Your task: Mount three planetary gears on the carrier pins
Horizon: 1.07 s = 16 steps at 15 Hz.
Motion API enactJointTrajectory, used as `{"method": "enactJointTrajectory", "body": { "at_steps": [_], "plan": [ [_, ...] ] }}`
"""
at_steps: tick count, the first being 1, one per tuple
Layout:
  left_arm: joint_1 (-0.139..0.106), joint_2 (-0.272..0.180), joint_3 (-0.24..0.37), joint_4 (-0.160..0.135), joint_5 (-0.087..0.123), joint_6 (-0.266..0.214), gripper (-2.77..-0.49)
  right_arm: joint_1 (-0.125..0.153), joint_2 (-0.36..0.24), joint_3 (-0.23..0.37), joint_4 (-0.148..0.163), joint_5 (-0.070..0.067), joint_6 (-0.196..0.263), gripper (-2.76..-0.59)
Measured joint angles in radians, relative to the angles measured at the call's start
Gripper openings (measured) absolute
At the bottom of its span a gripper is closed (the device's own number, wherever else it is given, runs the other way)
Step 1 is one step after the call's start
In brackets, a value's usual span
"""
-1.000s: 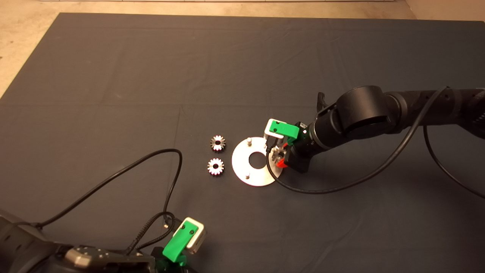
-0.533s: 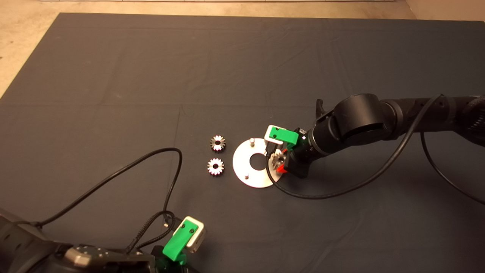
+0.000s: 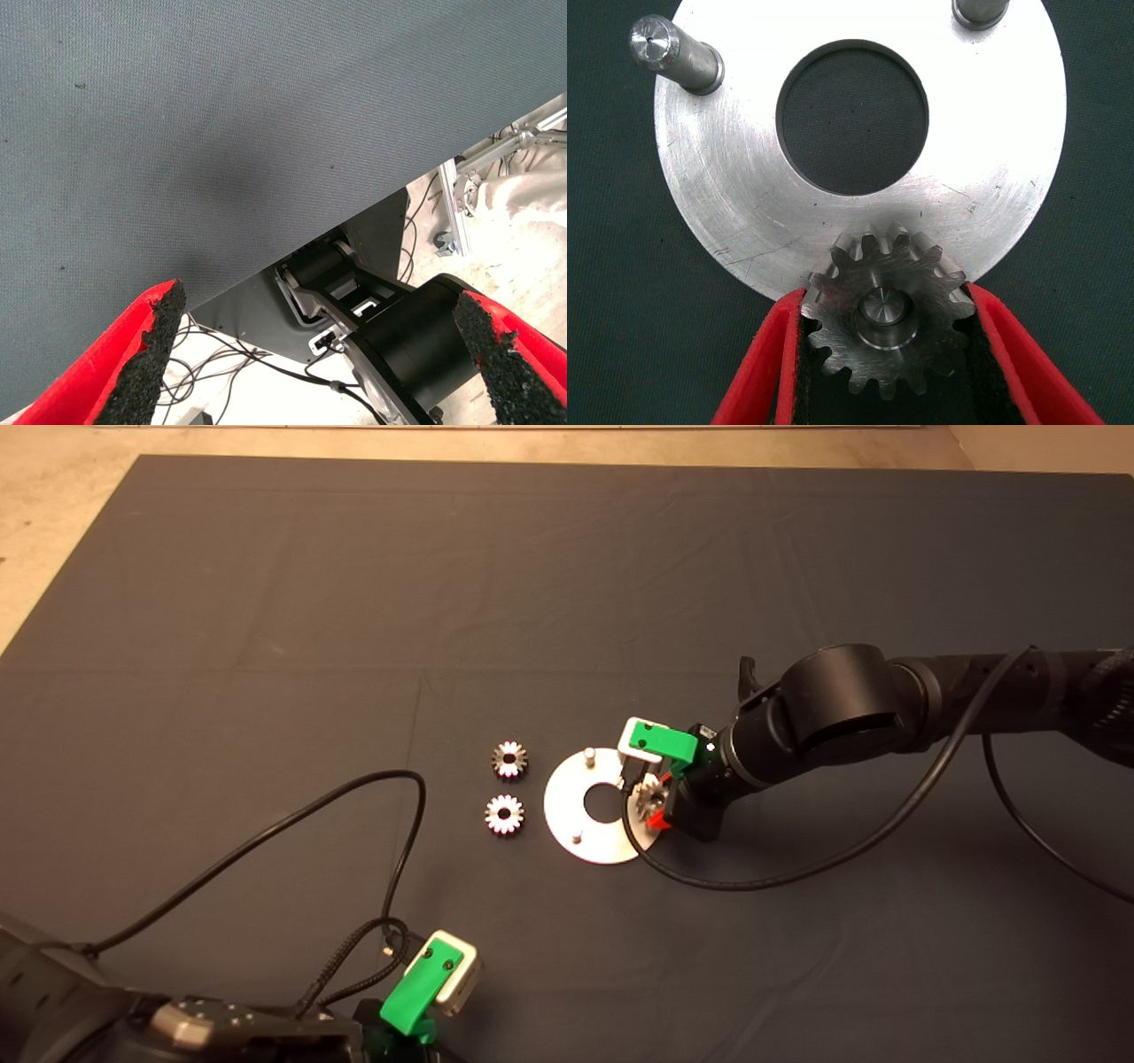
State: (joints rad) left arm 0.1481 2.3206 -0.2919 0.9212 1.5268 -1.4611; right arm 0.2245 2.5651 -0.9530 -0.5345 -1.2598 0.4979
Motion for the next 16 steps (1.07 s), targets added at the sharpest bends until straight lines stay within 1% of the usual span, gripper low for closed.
{"method": "enactJointTrajectory", "body": {
  "at_steps": [3, 6, 7, 8, 9, 10, 11, 12, 13, 15, 16],
  "plan": [
    [0.0, -0.002, 0.0, 0.0, 0.0, 0.0, -1.08, 0.0, 0.0, 0.0, 0.0, -0.001, 0.0, -2.38],
    [0.0, -0.002, 0.0, 0.0, 0.0, 0.0, -1.08, 0.0, 0.0, 0.0, 0.0, -0.002, 0.0, -2.28],
    [0.0, -0.002, 0.0, 0.0, 0.0, 0.0, -1.08, -0.002, 0.0, 0.0, 0.0, -0.005, 0.0, -2.27],
    [0.0, -0.002, 0.0, 0.0, 0.0, 0.0, -1.08, -0.003, 0.0, 0.0, 0.0, -0.009, 0.0, -2.21],
    [0.0, -0.002, 0.0, 0.0, 0.0, 0.0, -1.08, -0.003, 0.0, 0.0, 0.0, -0.013, 0.0, -2.2],
    [0.0, -0.002, 0.0, 0.0, 0.0, 0.0, -1.08, -0.003, 0.0, 0.0, 0.0, -0.013, 0.0, -2.16],
    [0.0, -0.002, 0.0, 0.0, 0.0, 0.0, -1.08, -0.003, 0.0, 0.0, 0.0, -0.013, 0.0, -2.07],
    [0.0, -0.002, 0.0, 0.0, 0.0, 0.0, -1.08, -0.003, 0.0, 0.0, 0.0, -0.016, 0.0, -2.02],
    [0.0, -0.002, 0.0, 0.0, 0.0, 0.0, -1.08, -0.003, 0.0, 0.0, 0.0, -0.018, 0.0, -1.91],
    [0.0, -0.002, 0.0, 0.0, 0.0, 0.0, -1.08, -0.002, 0.0, 0.0, 0.0, -0.02, 0.0, -1.88],
    [0.0, -0.002, 0.0, 0.0, 0.0, 0.0, -1.08, -0.001, 0.001, 0.0, 0.002, -0.021, 0.0, -1.78]
  ]
}}
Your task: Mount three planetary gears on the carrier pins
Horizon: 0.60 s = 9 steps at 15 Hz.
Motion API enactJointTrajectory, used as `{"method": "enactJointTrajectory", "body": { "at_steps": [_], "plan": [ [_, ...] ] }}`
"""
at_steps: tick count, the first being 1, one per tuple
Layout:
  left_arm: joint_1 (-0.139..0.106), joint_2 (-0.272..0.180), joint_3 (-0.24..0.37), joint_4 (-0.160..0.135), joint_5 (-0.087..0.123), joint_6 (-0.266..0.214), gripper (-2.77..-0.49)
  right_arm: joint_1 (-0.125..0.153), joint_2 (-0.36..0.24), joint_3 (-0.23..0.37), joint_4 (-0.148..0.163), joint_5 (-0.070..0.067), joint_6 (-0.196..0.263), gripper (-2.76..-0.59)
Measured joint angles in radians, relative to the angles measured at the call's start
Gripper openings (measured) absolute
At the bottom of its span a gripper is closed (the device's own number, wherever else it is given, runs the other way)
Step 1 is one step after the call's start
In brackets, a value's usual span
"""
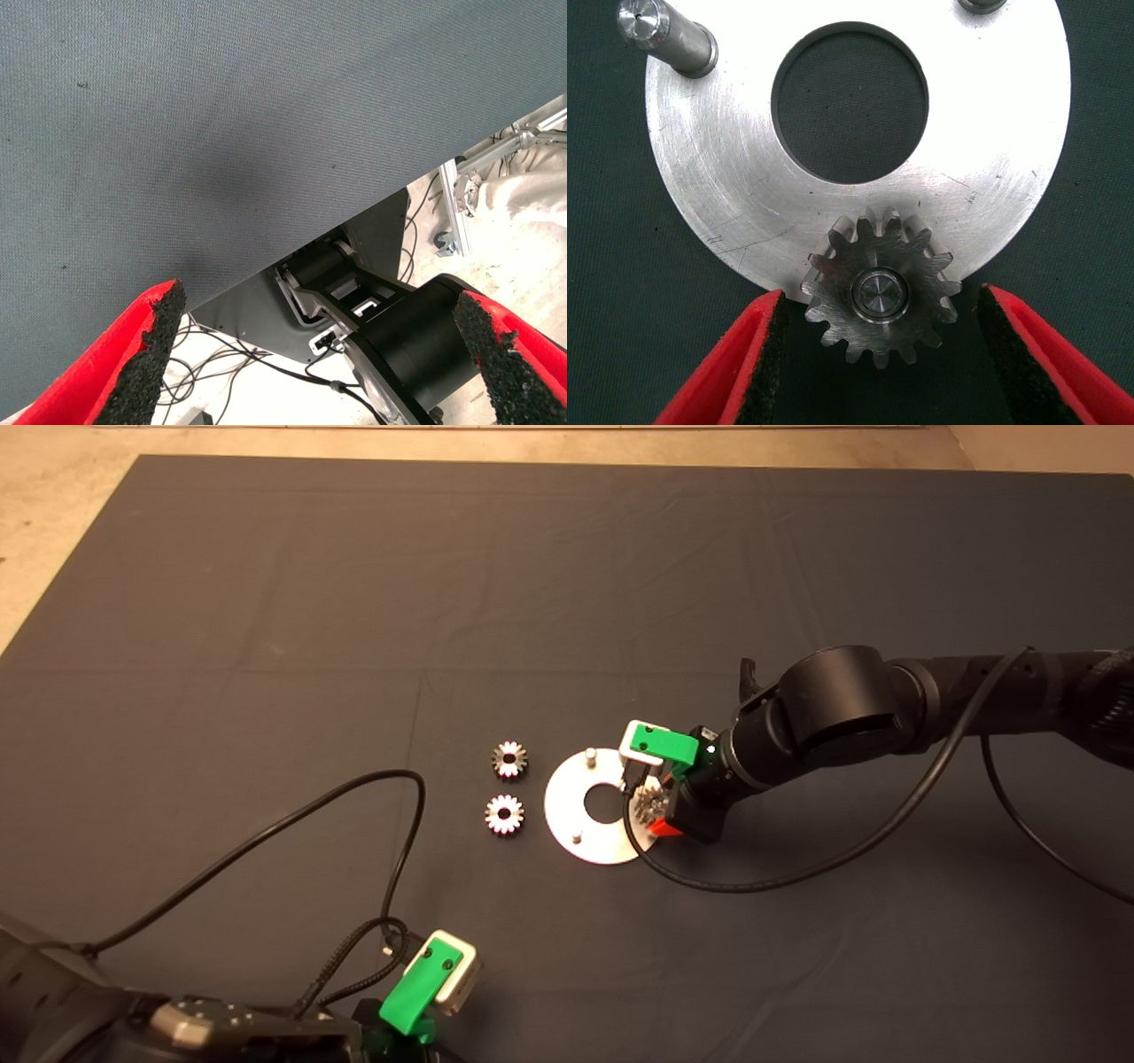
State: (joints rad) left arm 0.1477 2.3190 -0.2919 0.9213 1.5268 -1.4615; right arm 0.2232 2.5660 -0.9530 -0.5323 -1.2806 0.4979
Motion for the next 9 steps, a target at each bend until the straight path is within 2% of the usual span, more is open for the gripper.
{"method": "enactJointTrajectory", "body": {
  "at_steps": [2, 4, 5, 9],
  "plan": [
    [-0.001, 0.0, 0.0, 0.0, 0.0, 0.0, -1.08, 0.013, 0.0, 0.003, 0.007, 0.0, 0.0, -1.78],
    [-0.005, 0.0, 0.0, 0.0, 0.0, 0.0, -1.08, 0.038, 0.0, 0.022, 0.032, -0.002, 0.0, -1.7],
    [-0.005, 0.0, 0.0, 0.0, 0.0, 0.0, -1.08, 0.048, 0.0, 0.031, 0.053, -0.002, 0.0, -1.62],
    [-0.005, 0.0, 0.0, 0.0, 0.0, 0.0, -1.08, 0.085, -0.005, 0.037, 0.161, -0.002, 0.0, -1.62]
  ]
}}
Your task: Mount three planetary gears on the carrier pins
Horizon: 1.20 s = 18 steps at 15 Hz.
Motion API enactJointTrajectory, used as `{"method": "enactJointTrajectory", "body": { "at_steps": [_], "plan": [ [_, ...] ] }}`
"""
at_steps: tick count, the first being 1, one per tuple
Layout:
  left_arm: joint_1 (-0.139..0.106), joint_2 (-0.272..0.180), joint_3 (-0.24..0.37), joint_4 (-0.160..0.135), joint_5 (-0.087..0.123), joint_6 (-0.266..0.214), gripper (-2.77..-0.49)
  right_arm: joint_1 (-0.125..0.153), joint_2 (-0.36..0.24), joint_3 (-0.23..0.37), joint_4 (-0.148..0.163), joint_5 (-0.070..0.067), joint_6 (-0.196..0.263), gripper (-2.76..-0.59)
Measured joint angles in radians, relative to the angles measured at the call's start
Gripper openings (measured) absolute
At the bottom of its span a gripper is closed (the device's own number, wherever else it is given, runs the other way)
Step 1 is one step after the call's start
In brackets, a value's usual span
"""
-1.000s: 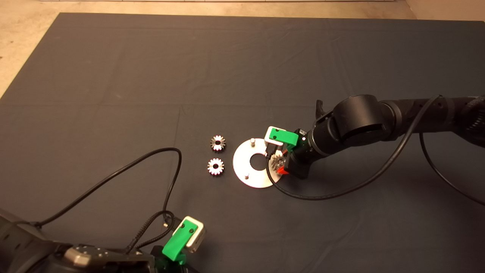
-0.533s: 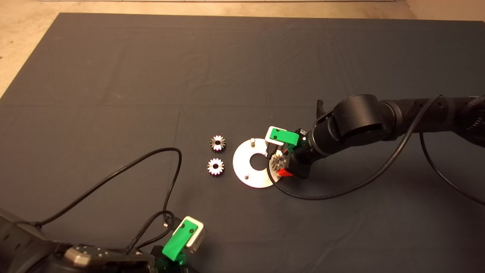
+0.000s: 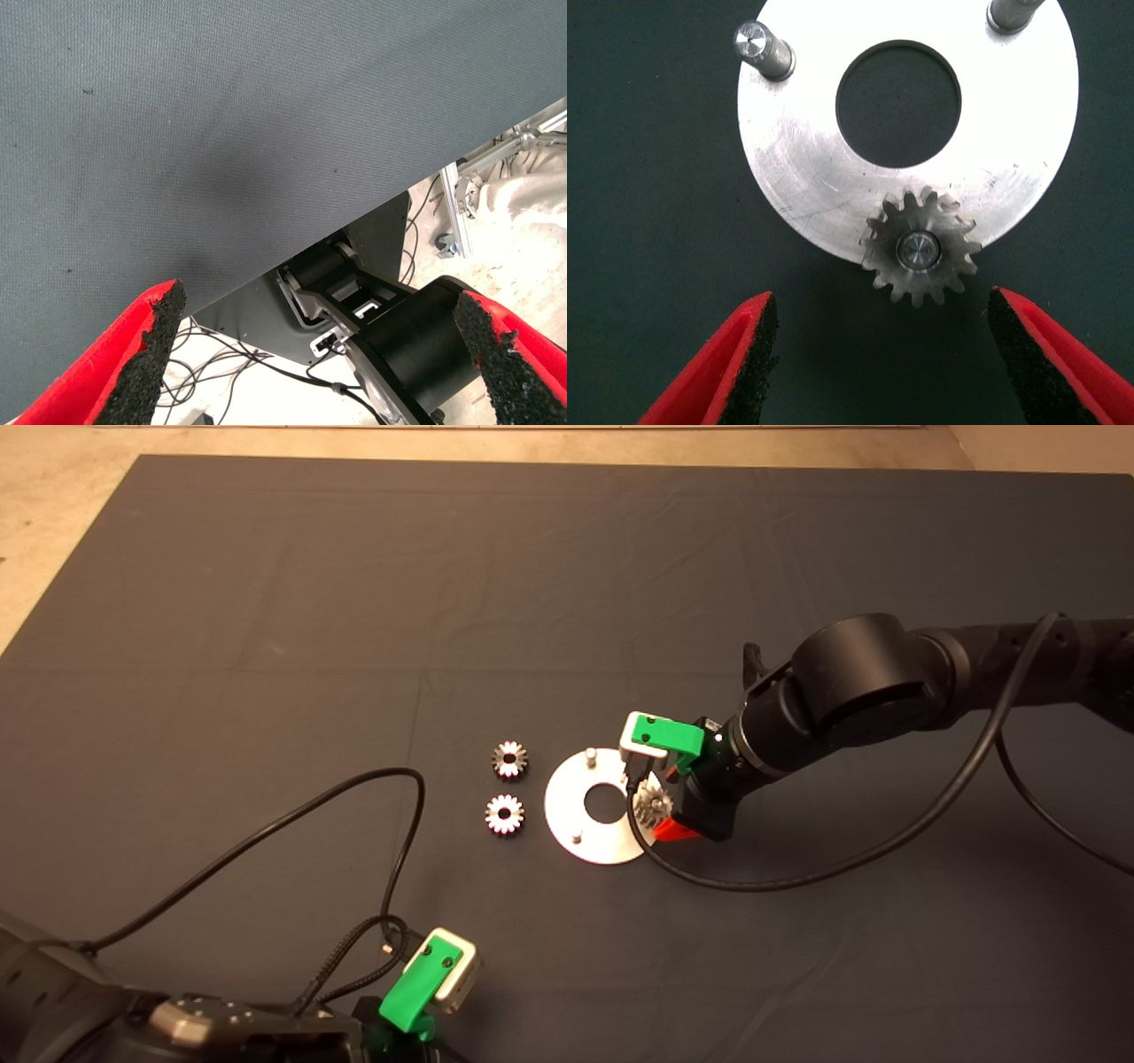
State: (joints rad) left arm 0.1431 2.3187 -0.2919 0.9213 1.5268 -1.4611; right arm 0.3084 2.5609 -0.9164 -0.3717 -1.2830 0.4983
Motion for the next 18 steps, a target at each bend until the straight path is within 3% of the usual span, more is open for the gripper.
{"method": "enactJointTrajectory", "body": {
  "at_steps": [1, 2, 3, 6, 8, 9, 11, 13, 15, 16, 18],
  "plan": [
    [0.0, 0.0, 0.0, 0.0, 0.0, 0.0, -1.08, 0.022, -0.011, 0.001, 0.05, -0.014, 0.0, -1.62],
    [0.0, 0.0, 0.0, 0.0, 0.0, 0.0, -1.08, 0.03, -0.024, 0.004, 0.067, -0.039, 0.0, -1.62],
    [0.0, 0.0, 0.0, 0.0, 0.0, 0.0, -1.08, 0.032, -0.04, 0.005, 0.076, -0.067, 0.0, -1.62],
    [-0.002, 0.0, 0.0, 0.0, 0.0, 0.001, -1.08, 0.036, -0.179, 0.014, 0.081, -0.104, 0.0, -1.62],
    [-0.028, 0.0, 0.0, 0.0, 0.0, 0.009, -1.08, 0.038, -0.282, 0.049, 0.081, -0.125, 0.0, -1.62],
    [-0.048, 0.0, -0.001, -0.002, 0.0, 0.025, -1.08, 0.038, -0.316, 0.089, 0.081, -0.133, 0.001, -1.62],
    [-0.094, 0.003, -0.029, -0.021, -0.001, 0.086, -1.08, 0.038, -0.336, 0.164, 0.086, -0.13, 0.017, -1.62],
    [-0.154, 0.003, -0.084, -0.09, 0.0, 0.194, -1.08, 0.038, -0.337, 0.194, 0.089, -0.129, 0.043, -1.62],
    [-0.218, 0.004, -0.126, -0.13, 0.0, 0.276, -1.08, 0.038, -0.345, 0.222, 0.091, -0.13, 0.065, -1.62],
    [-0.236, 0.008, -0.146, -0.137, 0.0, 0.301, -1.08, 0.038, -0.351, 0.222, 0.091, -0.134, 0.067, -1.62],
    [-0.25, 0.016, -0.191, -0.159, 0.0, 0.364, -1.08, 0.038, -0.356, 0.222, 0.092, -0.137, 0.068, -1.62]
  ]
}}
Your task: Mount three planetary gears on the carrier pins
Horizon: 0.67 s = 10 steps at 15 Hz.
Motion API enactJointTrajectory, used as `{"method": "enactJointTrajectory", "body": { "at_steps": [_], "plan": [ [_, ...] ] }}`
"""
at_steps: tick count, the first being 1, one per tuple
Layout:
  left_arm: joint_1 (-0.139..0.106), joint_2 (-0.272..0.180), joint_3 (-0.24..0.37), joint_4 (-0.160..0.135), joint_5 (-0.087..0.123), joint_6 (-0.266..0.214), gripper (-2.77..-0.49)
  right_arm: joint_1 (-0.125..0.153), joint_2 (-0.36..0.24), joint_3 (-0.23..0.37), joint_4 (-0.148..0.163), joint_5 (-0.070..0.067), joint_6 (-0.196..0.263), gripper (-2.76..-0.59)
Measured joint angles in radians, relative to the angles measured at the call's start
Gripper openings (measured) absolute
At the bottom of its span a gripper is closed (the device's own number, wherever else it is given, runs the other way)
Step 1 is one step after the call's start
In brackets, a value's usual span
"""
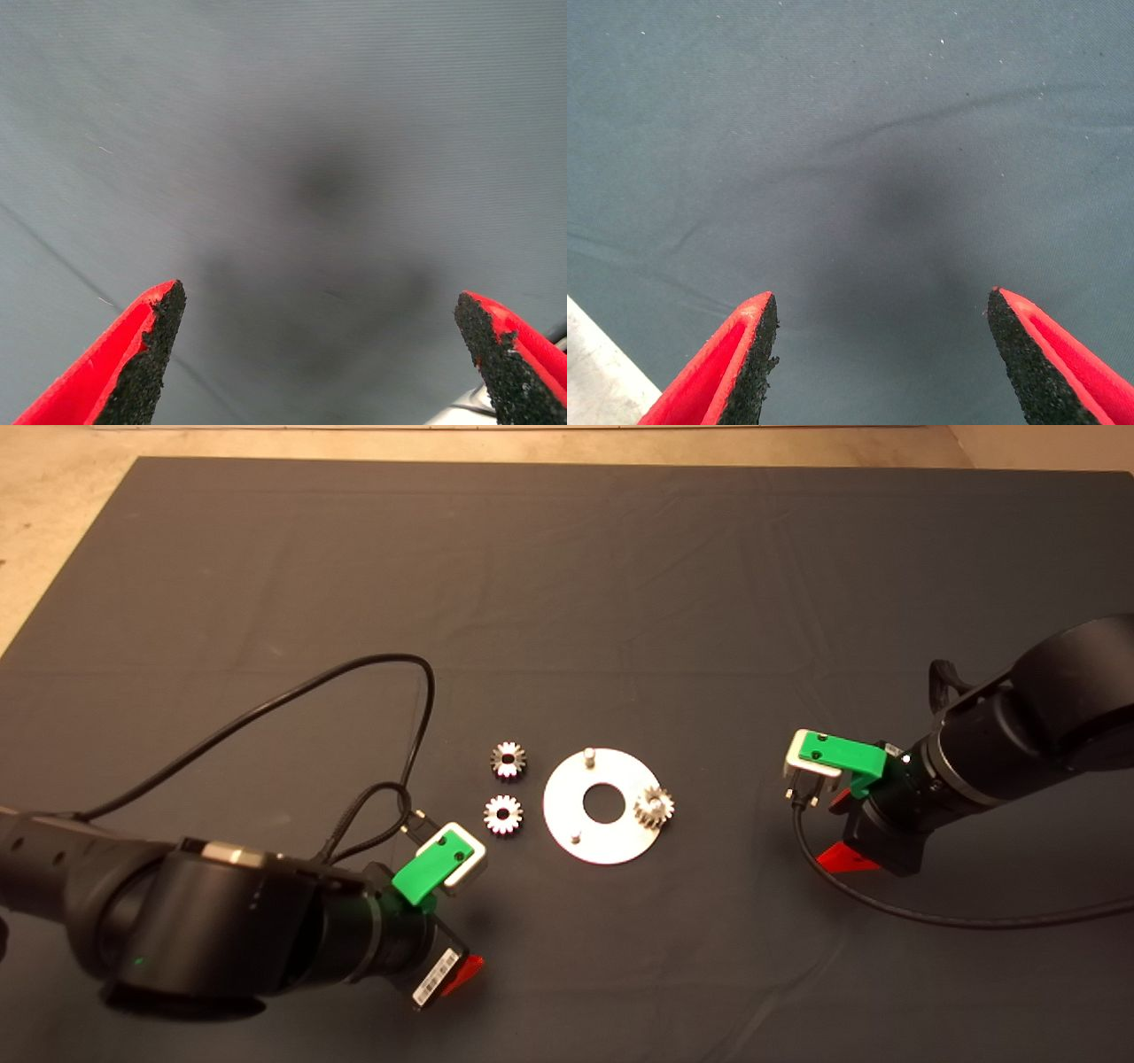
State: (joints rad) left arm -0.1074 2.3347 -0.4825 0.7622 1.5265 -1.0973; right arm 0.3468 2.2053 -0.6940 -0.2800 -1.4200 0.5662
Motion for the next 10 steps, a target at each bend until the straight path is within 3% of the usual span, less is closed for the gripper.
{"method": "enactJointTrajectory", "body": {
  "at_steps": [5, 8, 10],
  "plan": [
    [-0.071, 0.046, -0.132, -0.03, -0.001, 0.104, -1.08, 0.0, 0.0, 0.001, 0.0, -0.009, 0.0, -1.62],
    [-0.086, 0.089, -0.266, -0.041, 0.001, 0.158, -1.08, 0.0, -0.001, 0.001, 0.0, -0.017, 0.0, -1.62],
    [-0.093, 0.127, -0.302, -0.044, 0.001, 0.176, -1.08, 0.0, -0.001, 0.001, 0.0, -0.025, 0.0, -1.62]
  ]
}}
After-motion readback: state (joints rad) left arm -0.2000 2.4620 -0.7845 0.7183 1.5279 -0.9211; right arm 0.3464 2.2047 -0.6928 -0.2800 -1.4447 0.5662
